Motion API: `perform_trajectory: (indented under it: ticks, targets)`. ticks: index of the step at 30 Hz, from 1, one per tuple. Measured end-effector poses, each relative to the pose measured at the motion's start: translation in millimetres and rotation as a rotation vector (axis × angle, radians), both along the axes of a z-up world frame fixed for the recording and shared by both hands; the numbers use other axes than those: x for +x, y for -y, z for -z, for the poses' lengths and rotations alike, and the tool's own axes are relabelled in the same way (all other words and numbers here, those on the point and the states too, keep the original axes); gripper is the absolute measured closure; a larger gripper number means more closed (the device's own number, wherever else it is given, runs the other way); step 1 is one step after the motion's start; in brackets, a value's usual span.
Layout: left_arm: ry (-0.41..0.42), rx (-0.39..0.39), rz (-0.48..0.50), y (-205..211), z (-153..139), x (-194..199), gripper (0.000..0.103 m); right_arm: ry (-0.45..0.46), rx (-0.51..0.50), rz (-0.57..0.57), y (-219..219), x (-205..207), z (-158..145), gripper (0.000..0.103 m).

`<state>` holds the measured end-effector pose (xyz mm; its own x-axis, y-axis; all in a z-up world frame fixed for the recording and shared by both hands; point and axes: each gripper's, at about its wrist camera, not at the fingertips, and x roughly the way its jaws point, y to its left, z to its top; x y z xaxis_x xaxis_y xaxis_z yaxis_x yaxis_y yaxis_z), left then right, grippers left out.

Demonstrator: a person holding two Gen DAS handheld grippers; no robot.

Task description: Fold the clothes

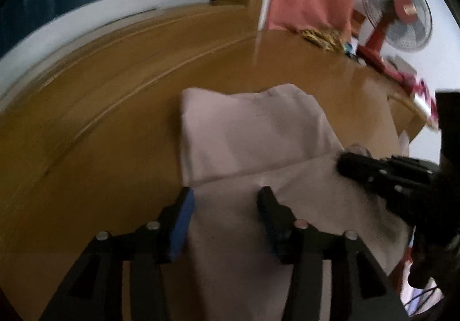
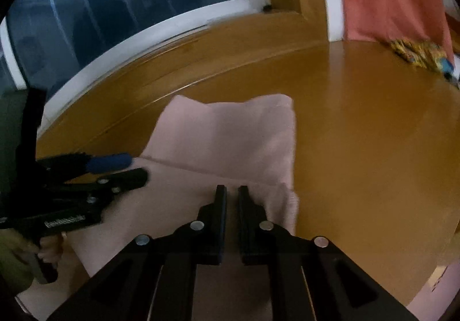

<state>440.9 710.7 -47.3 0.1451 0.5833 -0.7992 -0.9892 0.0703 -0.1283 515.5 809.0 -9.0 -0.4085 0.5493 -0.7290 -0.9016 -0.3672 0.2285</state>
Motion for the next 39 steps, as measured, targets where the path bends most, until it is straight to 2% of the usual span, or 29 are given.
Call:
perform_trajectory:
  ticks: [3,5,9,11,13,14,17,19,21,25,27,29,30,36,39]
  targets:
    - [-0.004,-0.007,-0.023,4,-5,-3,0.053,0.026,-0.003,0.028,-2,2,-7,0.103]
    - [-0.008,-0.007,-0.024,11,-14,1,0.058,0.037,0.014,0.032,6,-1,-18,0.103]
    - [0.031,0.013,0.029,40,-33,13,0.056,0.010,0.057,-0.100,48,-21,-45,0.100]
    - [0.026,0.020,0.051,51,-33,21,0.056,0.022,0.048,-0.172,64,-35,-42,0.100]
    - [-0.026,0.011,0.031,58,-21,24,0.055,0.070,0.032,-0.215,74,-41,-28,0.100]
    - [-0.027,0.004,0.020,60,-16,17,0.053,0.071,0.017,-0.217,76,-38,-21,0.100]
    - [-0.008,-0.012,-0.006,67,-6,-3,0.049,-0.045,-0.046,-0.154,72,-3,-15,0.103]
    - [0.005,-0.011,-0.010,73,-8,-12,0.049,-0.037,-0.056,-0.094,73,15,-16,0.103]
    - [-0.029,-0.003,-0.014,78,-12,-15,0.049,-0.019,-0.061,-0.033,75,33,-17,0.099]
    - [-0.019,0.003,0.057,96,-18,-20,0.051,-0.101,-0.065,0.002,96,64,-22,0.098]
    - [-0.049,-0.002,0.102,104,-16,-16,0.050,-0.091,-0.056,-0.008,110,65,-21,0.086]
    - [-0.078,-0.012,0.143,110,-11,-10,0.048,-0.078,-0.055,-0.011,121,62,-17,0.050]
    - [-0.088,-0.018,0.160,112,-8,-7,0.047,-0.068,-0.053,-0.016,125,60,-14,0.046]
    - [-0.089,-0.026,0.215,117,5,5,0.046,0.018,-0.022,-0.039,133,46,1,0.046]
    - [-0.110,-0.010,0.234,112,11,13,0.046,0.072,0.029,-0.063,134,42,3,0.046]
